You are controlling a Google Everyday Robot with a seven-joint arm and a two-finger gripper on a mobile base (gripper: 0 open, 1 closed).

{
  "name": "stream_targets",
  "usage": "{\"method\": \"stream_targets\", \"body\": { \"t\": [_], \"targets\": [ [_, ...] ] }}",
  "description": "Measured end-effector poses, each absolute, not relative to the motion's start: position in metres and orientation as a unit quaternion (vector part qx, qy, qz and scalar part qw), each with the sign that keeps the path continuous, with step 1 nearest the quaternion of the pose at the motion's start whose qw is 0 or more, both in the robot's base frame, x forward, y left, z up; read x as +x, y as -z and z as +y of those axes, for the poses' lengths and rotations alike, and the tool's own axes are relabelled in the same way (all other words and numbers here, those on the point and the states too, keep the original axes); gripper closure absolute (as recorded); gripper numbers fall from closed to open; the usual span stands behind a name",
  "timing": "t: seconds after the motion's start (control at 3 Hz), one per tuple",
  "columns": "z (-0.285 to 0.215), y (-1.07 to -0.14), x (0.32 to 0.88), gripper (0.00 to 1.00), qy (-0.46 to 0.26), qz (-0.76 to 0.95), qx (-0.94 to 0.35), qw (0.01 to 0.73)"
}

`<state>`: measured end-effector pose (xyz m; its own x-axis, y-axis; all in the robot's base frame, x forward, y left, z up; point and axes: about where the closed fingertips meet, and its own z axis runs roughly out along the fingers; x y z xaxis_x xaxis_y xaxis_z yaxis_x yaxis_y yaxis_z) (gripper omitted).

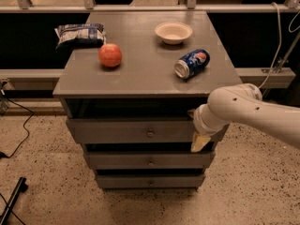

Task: Open top drawer

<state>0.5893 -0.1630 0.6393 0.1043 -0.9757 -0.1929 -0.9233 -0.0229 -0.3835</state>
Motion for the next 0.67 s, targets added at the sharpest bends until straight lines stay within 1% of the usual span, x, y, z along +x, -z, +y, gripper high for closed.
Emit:
{"method": "stream_targets", "body": {
  "t": [0.33, 0.67],
  "targets": [
    [-0.165, -0.638, 0.591, 0.2, 0.06, 0.671, -0.708, 0.213],
    [-0.169, -0.639, 0.572, 0.22, 0.051, 0.682, -0.697, 0.216]
  ]
}}
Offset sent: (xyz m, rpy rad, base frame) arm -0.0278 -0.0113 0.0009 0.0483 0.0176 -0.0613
